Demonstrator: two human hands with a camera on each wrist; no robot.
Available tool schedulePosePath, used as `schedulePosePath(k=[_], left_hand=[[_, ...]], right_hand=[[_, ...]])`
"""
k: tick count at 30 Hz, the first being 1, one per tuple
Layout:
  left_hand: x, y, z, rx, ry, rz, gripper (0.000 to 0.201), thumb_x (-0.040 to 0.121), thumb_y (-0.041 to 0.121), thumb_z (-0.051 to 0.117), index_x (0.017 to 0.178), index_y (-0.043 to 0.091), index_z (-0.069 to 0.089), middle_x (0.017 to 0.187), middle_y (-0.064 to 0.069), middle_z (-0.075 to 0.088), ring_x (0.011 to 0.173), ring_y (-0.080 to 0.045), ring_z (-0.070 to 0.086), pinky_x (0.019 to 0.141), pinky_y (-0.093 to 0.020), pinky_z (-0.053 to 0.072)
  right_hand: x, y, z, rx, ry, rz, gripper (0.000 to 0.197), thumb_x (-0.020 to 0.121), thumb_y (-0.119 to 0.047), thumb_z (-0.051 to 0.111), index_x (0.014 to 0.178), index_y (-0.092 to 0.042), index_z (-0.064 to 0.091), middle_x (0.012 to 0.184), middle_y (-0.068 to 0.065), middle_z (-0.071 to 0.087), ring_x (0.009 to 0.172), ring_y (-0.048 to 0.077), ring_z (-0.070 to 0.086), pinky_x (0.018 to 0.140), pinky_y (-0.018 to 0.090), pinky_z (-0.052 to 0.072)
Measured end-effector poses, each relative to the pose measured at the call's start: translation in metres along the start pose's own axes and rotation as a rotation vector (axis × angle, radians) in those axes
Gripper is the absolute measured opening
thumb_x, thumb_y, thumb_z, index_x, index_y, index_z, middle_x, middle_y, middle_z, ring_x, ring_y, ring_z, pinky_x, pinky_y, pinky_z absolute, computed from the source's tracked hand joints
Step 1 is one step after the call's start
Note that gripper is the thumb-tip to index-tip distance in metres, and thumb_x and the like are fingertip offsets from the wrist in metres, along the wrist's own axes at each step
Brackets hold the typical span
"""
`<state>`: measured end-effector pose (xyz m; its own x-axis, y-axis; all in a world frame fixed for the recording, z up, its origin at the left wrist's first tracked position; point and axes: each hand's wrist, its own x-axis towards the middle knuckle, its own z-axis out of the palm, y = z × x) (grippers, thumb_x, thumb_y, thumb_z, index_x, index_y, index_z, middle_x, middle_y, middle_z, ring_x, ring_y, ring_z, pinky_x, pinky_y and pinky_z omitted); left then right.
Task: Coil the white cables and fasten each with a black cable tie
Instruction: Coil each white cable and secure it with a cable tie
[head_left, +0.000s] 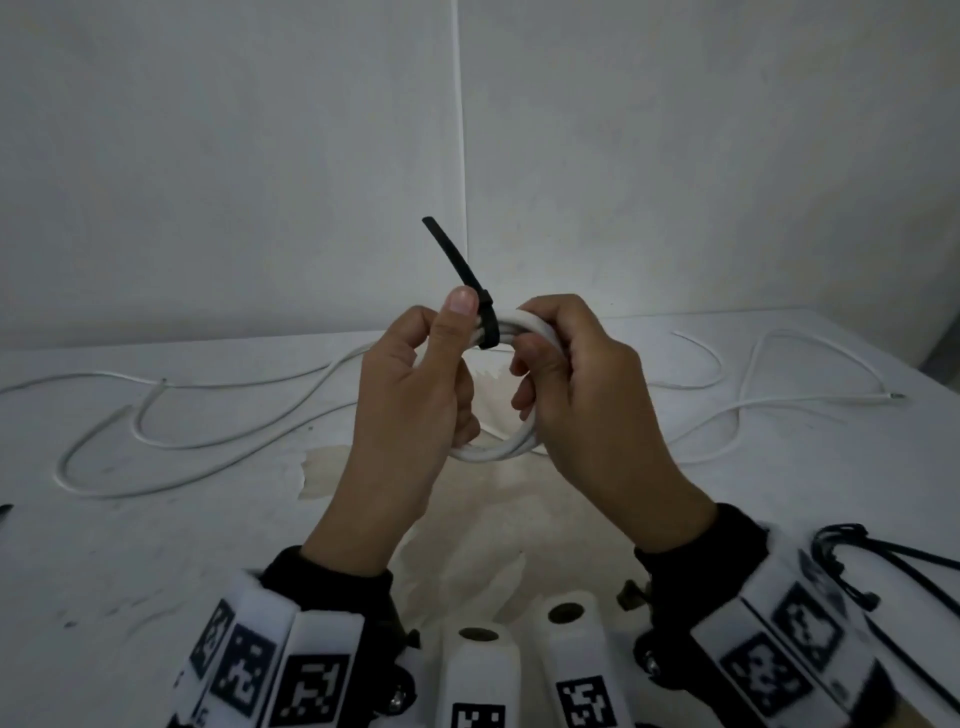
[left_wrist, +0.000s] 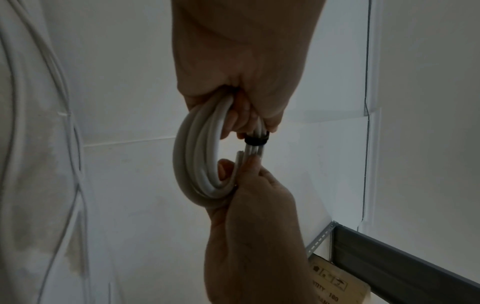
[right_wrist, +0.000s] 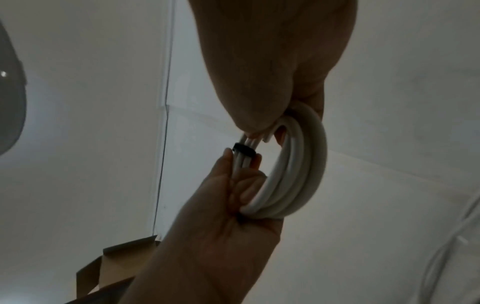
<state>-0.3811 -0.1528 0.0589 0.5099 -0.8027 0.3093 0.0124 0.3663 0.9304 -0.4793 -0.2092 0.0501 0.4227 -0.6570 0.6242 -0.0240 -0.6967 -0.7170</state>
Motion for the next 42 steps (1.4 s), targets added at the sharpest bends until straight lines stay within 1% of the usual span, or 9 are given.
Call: schedulePosePath(k=[8, 14, 17, 21, 27, 30, 35, 39, 42], left_hand=[[0.004, -0.003, -0.009, -0.006, 0.036, 0.037, 0.034, 0.072, 0.048, 0.051, 0.066, 0.015, 0.051, 0.040, 0.009, 0.027, 0.035, -0.007, 0.022, 0.037, -0.017, 0.027], [-0.007, 0.002, -0.020, 0.148, -0.013, 0.015, 0.037, 0.064, 0.050, 0.053, 0.069, 0.014, 0.057, 0.041, 0.009, 0.034, 0.036, -0.006, 0.032, 0.040, -0.020, 0.035], [-0.012, 0.007, -0.028, 0.196, 0.018, -0.003, 0.024, 0.073, 0.040, 0.058, 0.070, 0.017, 0.062, 0.040, 0.007, 0.035, 0.037, -0.008, 0.031, 0.039, -0.020, 0.033], [-0.021, 0.017, -0.039, 0.202, 0.019, -0.068, 0.014, 0.085, 0.018, 0.059, 0.072, 0.013, 0.062, 0.039, 0.009, 0.035, 0.036, -0.008, 0.029, 0.038, -0.019, 0.030], [-0.030, 0.034, -0.054, 0.273, -0.006, -0.030, 0.012, 0.085, 0.021, 0.059, 0.076, 0.018, 0.066, 0.038, 0.008, 0.040, 0.035, -0.003, 0.033, 0.039, -0.019, 0.032], [-0.036, 0.041, -0.056, 0.315, -0.060, 0.000, 0.011, 0.084, 0.022, 0.059, 0.078, 0.025, 0.068, 0.039, 0.009, 0.043, 0.036, -0.003, 0.035, 0.040, -0.019, 0.033], [-0.042, 0.045, -0.063, 0.363, -0.117, -0.002, 0.009, 0.086, 0.021, 0.059, 0.080, 0.024, 0.066, 0.042, 0.010, 0.045, 0.038, -0.003, 0.037, 0.041, -0.020, 0.035], [-0.047, 0.045, -0.065, 0.300, -0.089, -0.020, 0.007, 0.084, 0.022, 0.060, 0.079, 0.023, 0.065, 0.038, 0.010, 0.039, 0.036, -0.004, 0.032, 0.041, -0.020, 0.032], [-0.051, 0.044, -0.063, 0.238, -0.082, -0.022, 0.018, 0.073, 0.042, 0.057, 0.067, 0.027, 0.065, 0.039, 0.008, 0.036, 0.037, -0.004, 0.030, 0.040, -0.020, 0.029]], right_hand=[[0.007, -0.002, -0.016, 0.480, -0.294, 0.292, 0.022, 0.096, -0.020, 0.036, 0.101, -0.024, 0.057, 0.079, -0.001, 0.060, 0.071, 0.008, 0.058, 0.071, 0.019, 0.050], [0.003, -0.004, -0.006, 0.320, -0.290, 0.193, 0.025, 0.097, -0.013, 0.037, 0.093, -0.029, 0.056, 0.075, -0.003, 0.057, 0.067, 0.001, 0.056, 0.068, 0.015, 0.048], [0.001, -0.006, -0.002, 0.311, -0.357, 0.195, 0.021, 0.096, -0.014, 0.039, 0.094, -0.024, 0.056, 0.074, -0.002, 0.057, 0.068, 0.005, 0.058, 0.068, 0.019, 0.049], [-0.006, -0.011, 0.000, 0.360, -0.416, 0.230, 0.019, 0.091, -0.026, 0.042, 0.094, -0.020, 0.060, 0.075, -0.002, 0.063, 0.073, 0.013, 0.064, 0.073, 0.026, 0.053], [-0.002, -0.034, 0.007, 0.313, -0.419, 0.210, 0.032, 0.076, -0.042, 0.050, 0.099, -0.025, 0.063, 0.092, -0.002, 0.069, 0.088, 0.011, 0.066, 0.079, 0.022, 0.051], [0.007, -0.051, 0.010, 0.293, -0.398, 0.189, 0.034, 0.073, -0.051, 0.049, 0.090, -0.028, 0.067, 0.101, 0.000, 0.068, 0.098, 0.019, 0.063, 0.089, 0.031, 0.049], [0.012, -0.065, 0.016, 0.160, -0.325, 0.120, 0.022, 0.085, -0.025, 0.061, 0.080, -0.007, 0.071, 0.084, 0.011, 0.065, 0.077, 0.014, 0.060, 0.073, 0.022, 0.046], [0.011, -0.074, 0.015, 0.179, -0.313, 0.117, 0.011, 0.080, -0.017, 0.068, 0.070, -0.021, 0.069, 0.082, 0.001, 0.072, 0.075, 0.012, 0.065, 0.075, 0.026, 0.053], [0.011, -0.078, 0.015, 0.175, -0.311, 0.102, 0.013, 0.079, -0.013, 0.069, 0.070, -0.022, 0.069, 0.082, -0.003, 0.072, 0.074, 0.006, 0.066, 0.075, 0.022, 0.054]])
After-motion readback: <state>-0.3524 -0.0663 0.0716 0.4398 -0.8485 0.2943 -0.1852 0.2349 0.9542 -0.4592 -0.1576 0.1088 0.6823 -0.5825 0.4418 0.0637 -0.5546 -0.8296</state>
